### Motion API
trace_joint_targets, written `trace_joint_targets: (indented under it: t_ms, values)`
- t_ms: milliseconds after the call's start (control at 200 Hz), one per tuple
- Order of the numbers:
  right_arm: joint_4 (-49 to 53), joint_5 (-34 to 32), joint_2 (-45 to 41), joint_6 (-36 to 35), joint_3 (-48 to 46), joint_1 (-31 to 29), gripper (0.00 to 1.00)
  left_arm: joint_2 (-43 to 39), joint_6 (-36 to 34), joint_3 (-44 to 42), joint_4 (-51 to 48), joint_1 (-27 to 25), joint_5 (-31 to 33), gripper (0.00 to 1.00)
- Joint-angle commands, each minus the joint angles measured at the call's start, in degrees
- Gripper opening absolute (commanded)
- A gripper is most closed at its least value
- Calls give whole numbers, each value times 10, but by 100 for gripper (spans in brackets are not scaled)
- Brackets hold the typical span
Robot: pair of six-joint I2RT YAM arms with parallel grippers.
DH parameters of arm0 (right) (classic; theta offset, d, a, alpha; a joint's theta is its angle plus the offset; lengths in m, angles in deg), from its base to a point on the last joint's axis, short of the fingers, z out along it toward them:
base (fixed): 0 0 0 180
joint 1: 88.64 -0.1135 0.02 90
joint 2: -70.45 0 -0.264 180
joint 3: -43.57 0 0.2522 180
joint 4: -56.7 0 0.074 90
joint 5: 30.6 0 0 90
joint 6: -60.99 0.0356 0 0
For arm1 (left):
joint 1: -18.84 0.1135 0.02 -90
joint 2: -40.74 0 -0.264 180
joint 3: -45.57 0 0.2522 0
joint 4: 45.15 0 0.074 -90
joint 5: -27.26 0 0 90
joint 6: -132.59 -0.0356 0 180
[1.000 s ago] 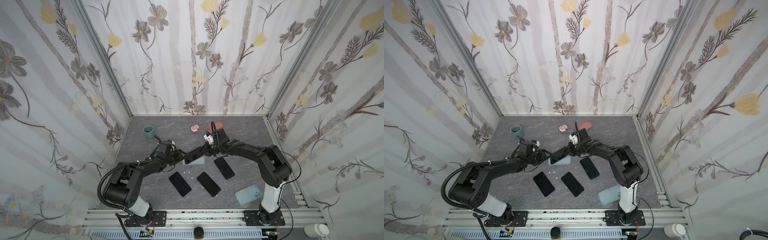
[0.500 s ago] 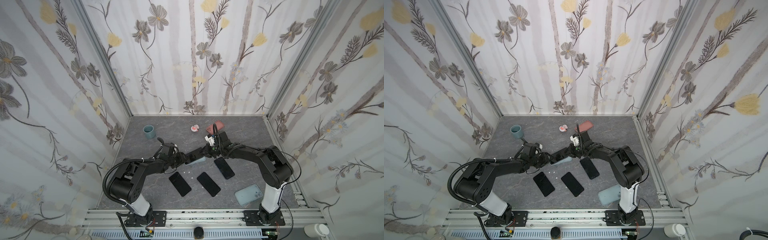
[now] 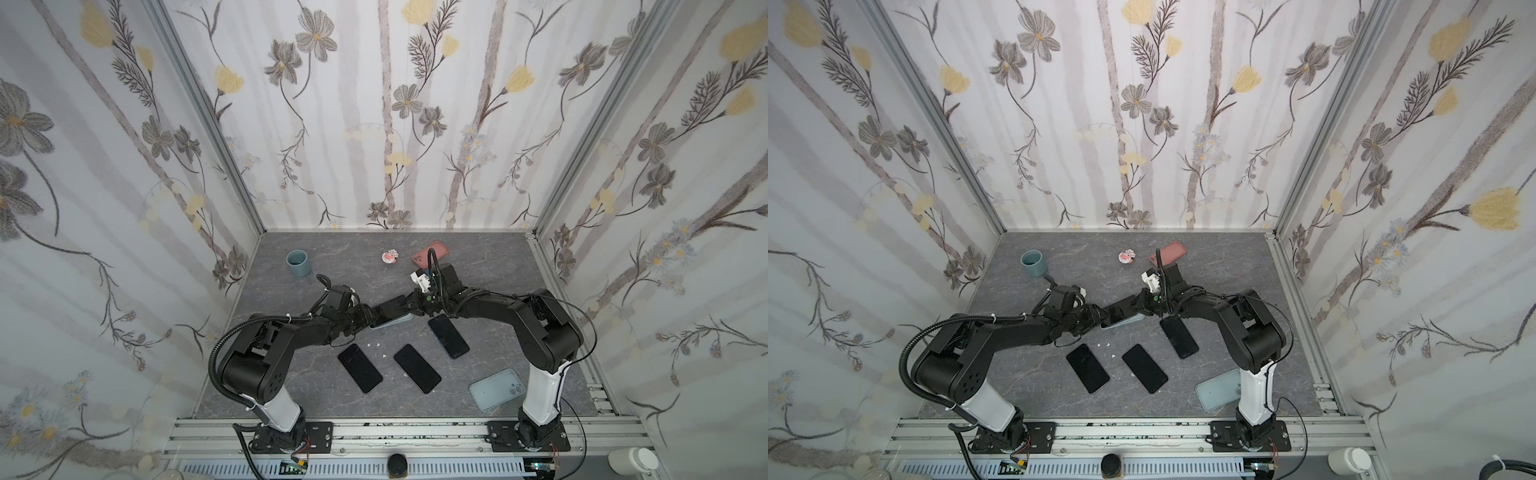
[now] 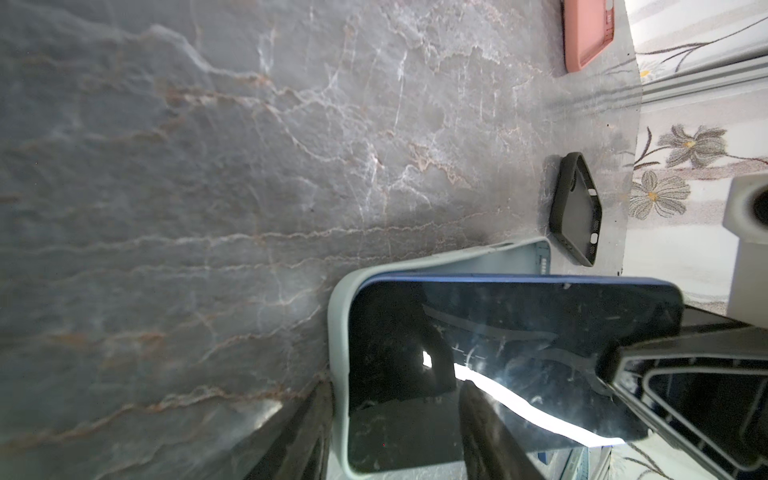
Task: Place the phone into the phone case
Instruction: 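Press the phone into the case with right gripper while left holds it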
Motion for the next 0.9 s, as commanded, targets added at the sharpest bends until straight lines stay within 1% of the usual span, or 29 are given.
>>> trace_joint_targets:
  t_ms: [0, 130, 200, 420, 515, 649, 769, 894]
  values:
    - [83, -30, 26, -34, -4, 4, 0, 20, -8, 6, 22, -5, -3, 51]
    - [79, -50, 40, -34, -3, 7, 0, 23, -6, 5, 23, -11, -8, 50]
    - [79, -63, 38, -33, -6, 7, 2, 22, -13, 5, 9, -11, 1, 50]
    - [116, -101, 27, -45, 10, 6, 15, 5, -31, 6, -23, -11, 23, 50]
    - [136, -117, 21, -54, 25, 3, 26, -1, -30, 6, -26, -11, 27, 50]
    - [150, -134, 20, -65, 36, 2, 31, -2, -26, 7, -25, -11, 26, 50]
    - [169, -137, 23, -74, 49, 0, 38, -11, -27, 3, -27, -11, 28, 50]
    - [191, -153, 17, -84, 60, -2, 41, -18, -31, 0, -33, -11, 32, 50]
